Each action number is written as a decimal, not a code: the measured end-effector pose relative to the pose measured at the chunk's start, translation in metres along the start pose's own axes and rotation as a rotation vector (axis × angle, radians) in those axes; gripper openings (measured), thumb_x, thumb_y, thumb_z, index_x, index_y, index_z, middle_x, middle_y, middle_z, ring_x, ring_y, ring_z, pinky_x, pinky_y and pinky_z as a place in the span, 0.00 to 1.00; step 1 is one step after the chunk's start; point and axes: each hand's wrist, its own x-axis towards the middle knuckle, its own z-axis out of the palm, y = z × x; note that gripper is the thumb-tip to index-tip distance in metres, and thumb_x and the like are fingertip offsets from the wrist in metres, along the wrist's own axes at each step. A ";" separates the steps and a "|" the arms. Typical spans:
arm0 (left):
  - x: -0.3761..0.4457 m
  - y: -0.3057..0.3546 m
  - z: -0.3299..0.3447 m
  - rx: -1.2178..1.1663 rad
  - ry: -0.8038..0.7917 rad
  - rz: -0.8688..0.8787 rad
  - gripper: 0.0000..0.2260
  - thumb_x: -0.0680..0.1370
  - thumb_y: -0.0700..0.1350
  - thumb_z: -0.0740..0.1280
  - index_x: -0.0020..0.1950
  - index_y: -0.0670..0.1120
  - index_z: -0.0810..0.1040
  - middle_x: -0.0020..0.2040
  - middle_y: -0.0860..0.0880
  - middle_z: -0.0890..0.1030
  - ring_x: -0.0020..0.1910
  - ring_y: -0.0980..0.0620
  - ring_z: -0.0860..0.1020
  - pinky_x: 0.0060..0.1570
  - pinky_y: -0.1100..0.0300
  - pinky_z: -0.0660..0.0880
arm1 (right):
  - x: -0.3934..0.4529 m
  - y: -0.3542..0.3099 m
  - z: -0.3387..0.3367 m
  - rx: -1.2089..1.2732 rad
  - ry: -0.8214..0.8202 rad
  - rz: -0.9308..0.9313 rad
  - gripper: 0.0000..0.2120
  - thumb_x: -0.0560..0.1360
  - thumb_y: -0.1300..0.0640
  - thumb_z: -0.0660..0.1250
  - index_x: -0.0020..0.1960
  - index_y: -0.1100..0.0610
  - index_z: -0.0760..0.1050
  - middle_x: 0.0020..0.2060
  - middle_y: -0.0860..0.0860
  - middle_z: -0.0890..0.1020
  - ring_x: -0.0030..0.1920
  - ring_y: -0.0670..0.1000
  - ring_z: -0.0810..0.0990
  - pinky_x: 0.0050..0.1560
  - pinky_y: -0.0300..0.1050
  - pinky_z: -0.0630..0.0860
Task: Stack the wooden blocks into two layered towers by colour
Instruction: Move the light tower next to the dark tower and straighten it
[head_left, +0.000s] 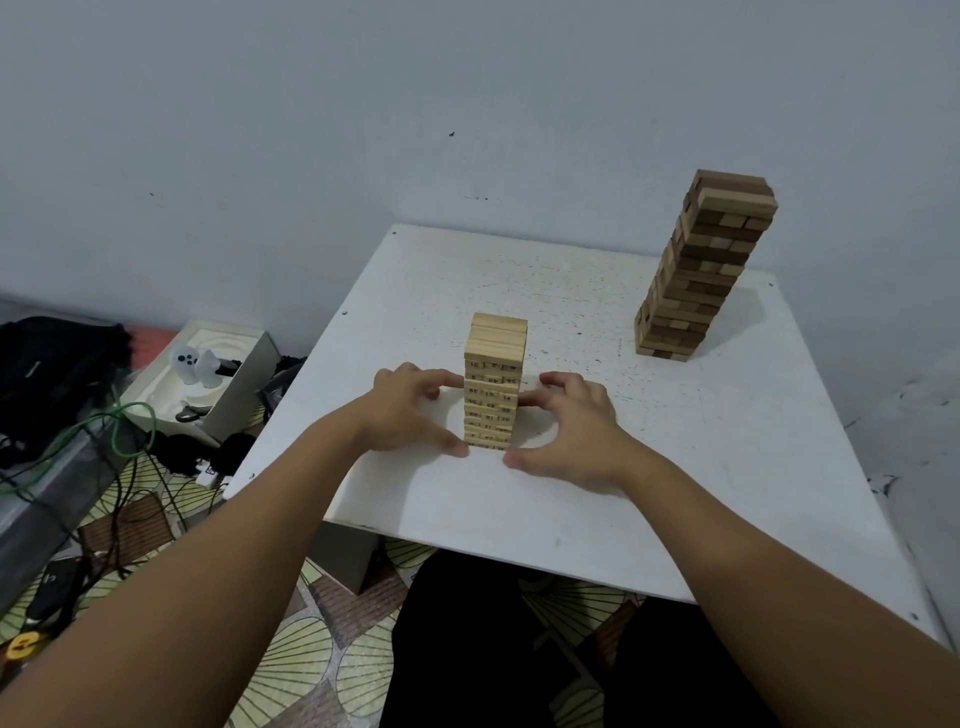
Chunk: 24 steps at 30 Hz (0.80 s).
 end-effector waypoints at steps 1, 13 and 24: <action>0.001 0.000 0.000 0.001 -0.004 -0.001 0.35 0.66 0.58 0.83 0.70 0.68 0.74 0.60 0.52 0.71 0.67 0.47 0.62 0.69 0.49 0.64 | 0.001 -0.001 0.000 -0.010 0.000 -0.003 0.33 0.66 0.35 0.77 0.69 0.32 0.71 0.74 0.40 0.58 0.76 0.47 0.49 0.76 0.52 0.53; 0.010 -0.002 0.002 0.014 -0.010 0.018 0.29 0.65 0.60 0.83 0.65 0.67 0.80 0.61 0.53 0.70 0.69 0.49 0.61 0.71 0.52 0.62 | 0.007 0.009 0.009 0.019 0.071 -0.021 0.24 0.65 0.33 0.77 0.59 0.29 0.74 0.68 0.38 0.61 0.72 0.46 0.53 0.75 0.49 0.54; 0.012 -0.006 0.007 -0.005 0.020 0.059 0.26 0.66 0.61 0.82 0.63 0.68 0.82 0.60 0.53 0.70 0.67 0.49 0.62 0.70 0.50 0.64 | 0.009 0.012 0.011 0.022 0.094 -0.029 0.26 0.65 0.33 0.77 0.62 0.31 0.76 0.65 0.38 0.62 0.71 0.46 0.54 0.73 0.47 0.56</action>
